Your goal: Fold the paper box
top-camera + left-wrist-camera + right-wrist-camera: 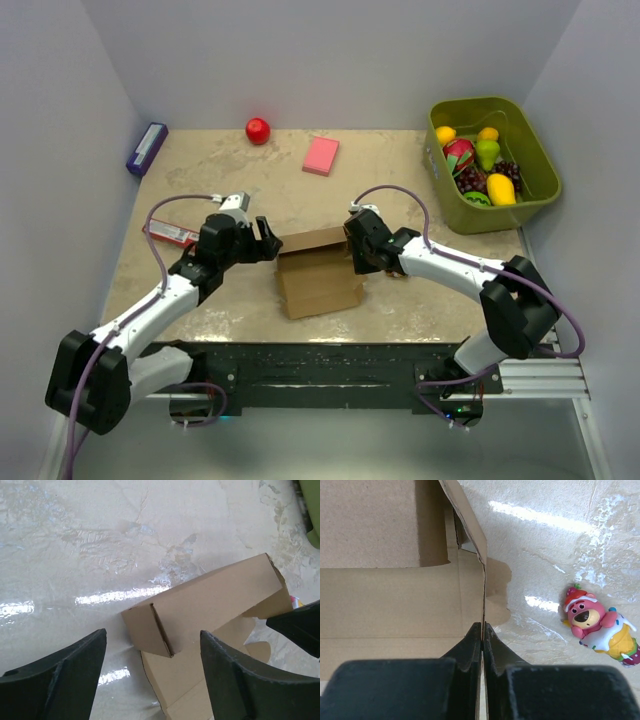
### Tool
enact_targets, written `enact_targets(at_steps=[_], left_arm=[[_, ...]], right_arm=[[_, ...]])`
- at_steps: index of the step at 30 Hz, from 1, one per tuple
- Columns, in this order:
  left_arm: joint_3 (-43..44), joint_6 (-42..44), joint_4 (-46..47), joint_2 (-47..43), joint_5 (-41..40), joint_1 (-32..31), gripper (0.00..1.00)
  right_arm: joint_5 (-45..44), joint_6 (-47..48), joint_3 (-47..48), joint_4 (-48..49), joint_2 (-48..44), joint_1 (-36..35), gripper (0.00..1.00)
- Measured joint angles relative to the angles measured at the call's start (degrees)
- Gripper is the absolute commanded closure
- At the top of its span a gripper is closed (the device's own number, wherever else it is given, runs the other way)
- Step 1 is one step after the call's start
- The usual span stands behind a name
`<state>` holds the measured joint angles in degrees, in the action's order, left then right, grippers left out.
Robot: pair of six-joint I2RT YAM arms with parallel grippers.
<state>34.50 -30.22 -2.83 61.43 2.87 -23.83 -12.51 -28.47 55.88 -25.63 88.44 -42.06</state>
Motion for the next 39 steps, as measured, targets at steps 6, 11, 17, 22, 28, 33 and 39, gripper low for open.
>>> enact_targets(at_steps=[6,11,17,22,28,33,39], left_arm=[[-3.6,-0.4,6.3,3.9,2.8,1.5,0.32],[-6.0,-0.8,11.3,5.7,4.3,1.7,0.39],[-7.3,-0.9,16.4,6.8,5.3,1.7,0.47],[-7.7,-0.8,19.6,8.2,6.8,1.8,0.56],[-7.7,-0.7,22.6,9.9,9.3,1.9,0.61],[-7.7,-0.6,23.1,10.3,10.3,2.0,0.62],[-7.7,-0.6,23.7,10.8,10.6,2.0,0.62]], right_arm=[[0.0,0.0,0.0,0.0,0.0,0.0,0.97],[0.1,0.0,0.0,0.0,0.0,0.0,0.97],[0.2,0.0,0.0,0.1,0.0,-0.3,0.95],[1.6,0.0,0.5,0.1,0.0,-1.2,0.93],[5.2,-0.7,1.6,1.8,0.2,-3.0,0.92],[9.0,-2.2,1.6,6.1,1.9,-3.5,0.93],[10.6,-4.8,0.9,14.7,4.8,-3.9,0.85]])
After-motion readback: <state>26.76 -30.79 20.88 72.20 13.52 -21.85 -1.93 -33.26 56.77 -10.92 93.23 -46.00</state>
